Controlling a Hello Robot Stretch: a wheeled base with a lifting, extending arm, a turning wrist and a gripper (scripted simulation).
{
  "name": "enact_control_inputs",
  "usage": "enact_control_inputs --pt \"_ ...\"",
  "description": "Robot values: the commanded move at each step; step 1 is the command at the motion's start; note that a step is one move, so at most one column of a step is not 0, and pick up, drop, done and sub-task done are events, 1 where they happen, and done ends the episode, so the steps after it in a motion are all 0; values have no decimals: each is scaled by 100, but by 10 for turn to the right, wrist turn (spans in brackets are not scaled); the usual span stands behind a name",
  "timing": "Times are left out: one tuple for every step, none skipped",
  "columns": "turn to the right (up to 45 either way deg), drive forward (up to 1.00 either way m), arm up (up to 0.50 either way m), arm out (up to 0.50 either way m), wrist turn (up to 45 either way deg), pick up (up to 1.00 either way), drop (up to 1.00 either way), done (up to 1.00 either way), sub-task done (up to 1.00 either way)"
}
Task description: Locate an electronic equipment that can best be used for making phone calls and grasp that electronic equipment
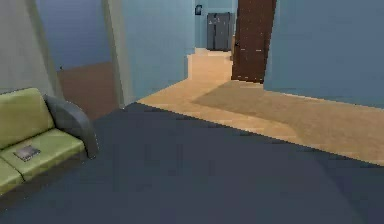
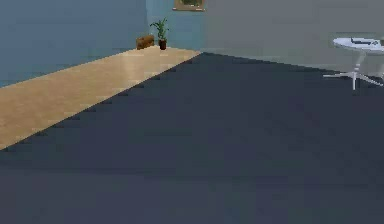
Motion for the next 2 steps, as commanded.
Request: enact_control_inputs --pt "30 0 0 0 0 0 0 0 0" --pt "0 100 0 0 0 0 0 0 0"
